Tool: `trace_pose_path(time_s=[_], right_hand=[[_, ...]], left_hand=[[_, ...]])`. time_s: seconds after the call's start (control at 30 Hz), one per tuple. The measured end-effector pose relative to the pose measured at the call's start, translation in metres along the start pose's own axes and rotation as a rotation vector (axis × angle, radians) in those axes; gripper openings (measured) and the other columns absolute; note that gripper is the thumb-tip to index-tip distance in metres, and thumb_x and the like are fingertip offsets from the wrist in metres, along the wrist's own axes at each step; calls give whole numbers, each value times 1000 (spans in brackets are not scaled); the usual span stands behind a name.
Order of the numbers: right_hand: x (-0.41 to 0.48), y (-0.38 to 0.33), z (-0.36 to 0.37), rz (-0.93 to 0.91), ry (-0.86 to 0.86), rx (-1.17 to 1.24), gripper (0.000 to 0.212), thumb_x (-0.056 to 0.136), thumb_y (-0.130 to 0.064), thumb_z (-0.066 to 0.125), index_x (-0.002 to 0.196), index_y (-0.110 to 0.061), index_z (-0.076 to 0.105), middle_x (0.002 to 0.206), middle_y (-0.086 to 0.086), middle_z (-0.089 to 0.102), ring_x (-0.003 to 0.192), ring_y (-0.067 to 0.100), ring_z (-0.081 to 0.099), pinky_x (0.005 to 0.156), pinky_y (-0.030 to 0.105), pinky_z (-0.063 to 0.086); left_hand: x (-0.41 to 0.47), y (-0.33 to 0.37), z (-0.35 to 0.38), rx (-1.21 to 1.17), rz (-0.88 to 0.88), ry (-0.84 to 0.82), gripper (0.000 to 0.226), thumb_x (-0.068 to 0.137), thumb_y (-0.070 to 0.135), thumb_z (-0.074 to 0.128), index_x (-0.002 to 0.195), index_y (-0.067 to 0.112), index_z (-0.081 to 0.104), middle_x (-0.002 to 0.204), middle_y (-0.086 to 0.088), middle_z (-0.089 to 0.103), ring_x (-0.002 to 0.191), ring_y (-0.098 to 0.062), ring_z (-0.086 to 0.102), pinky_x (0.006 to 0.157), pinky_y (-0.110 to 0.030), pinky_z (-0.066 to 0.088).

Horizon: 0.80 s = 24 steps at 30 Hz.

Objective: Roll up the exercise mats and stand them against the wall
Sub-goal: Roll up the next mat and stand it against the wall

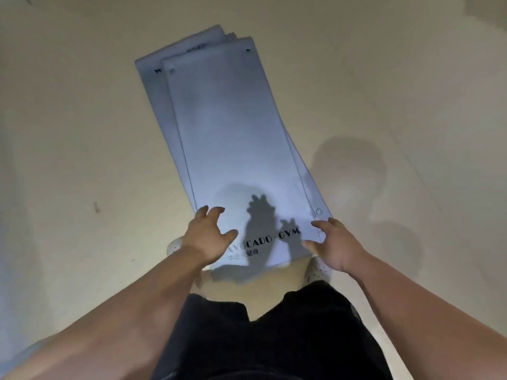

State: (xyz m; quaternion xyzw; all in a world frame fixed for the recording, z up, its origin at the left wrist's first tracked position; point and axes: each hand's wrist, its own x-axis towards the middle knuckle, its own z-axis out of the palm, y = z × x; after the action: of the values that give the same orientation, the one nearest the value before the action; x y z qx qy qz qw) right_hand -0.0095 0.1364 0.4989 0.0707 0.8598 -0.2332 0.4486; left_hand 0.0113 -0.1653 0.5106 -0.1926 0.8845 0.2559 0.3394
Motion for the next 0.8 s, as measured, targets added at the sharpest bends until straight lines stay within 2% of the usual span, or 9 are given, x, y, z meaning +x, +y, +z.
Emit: trace_pose_path(time_s=[0.1,0.27,0.33,0.43,0.63,0.7,0.8], right_hand=[[12,13,-1,-49,-65,-128,76,97,-53,63,161,-26,34,172,12,14,157,28,24,119,41,31],[43,18,41,-116,-159,-302,75,98,-54,60,161,-24,32,168,13,22,154,30,29,118,40,32],[70,24,66,-144,-180,-382,76,99,-55,58,163,-27,27,170,12,17,156,30,25,120,41,31],[127,39,110,-115,-194,-374,75,99,-52,61,163,-34,26,173,5,8,156,29,23,120,42,34],[261,90,216,-154,-227,-474,77,96,-52,63,162,-34,28,173,4,8,158,26,17,122,41,30],[305,106,246,-178,-209,-507,77,97,-49,62,163,-34,26,172,4,11,156,28,21,119,42,32],[369,131,288,-206,-216,-537,74,95,-48,62,159,-30,31,163,5,29,152,27,26,117,43,33]], left_hand=[[-32,-9,37,-26,-88,-6,71,91,49,65,153,31,36,165,-6,21,145,-31,35,114,-41,37],[-27,-49,85,-133,-182,17,69,92,47,65,152,28,38,153,-7,41,128,-28,52,100,-35,44],[-2,-67,114,-144,-185,13,68,92,46,64,152,28,37,152,-6,43,129,-29,51,99,-34,45],[53,-97,174,-169,-186,-8,68,93,46,64,153,28,36,153,-5,42,131,-29,48,99,-35,45],[164,-156,310,-143,-168,-63,71,91,43,64,154,28,35,157,-4,37,137,-30,43,107,-40,42],[203,-173,350,-119,-155,-88,74,89,42,66,154,28,33,155,-5,38,134,-29,47,105,-38,43],[256,-193,401,-142,-131,-81,73,87,46,69,149,25,38,143,-6,45,126,-29,52,100,-36,45]])
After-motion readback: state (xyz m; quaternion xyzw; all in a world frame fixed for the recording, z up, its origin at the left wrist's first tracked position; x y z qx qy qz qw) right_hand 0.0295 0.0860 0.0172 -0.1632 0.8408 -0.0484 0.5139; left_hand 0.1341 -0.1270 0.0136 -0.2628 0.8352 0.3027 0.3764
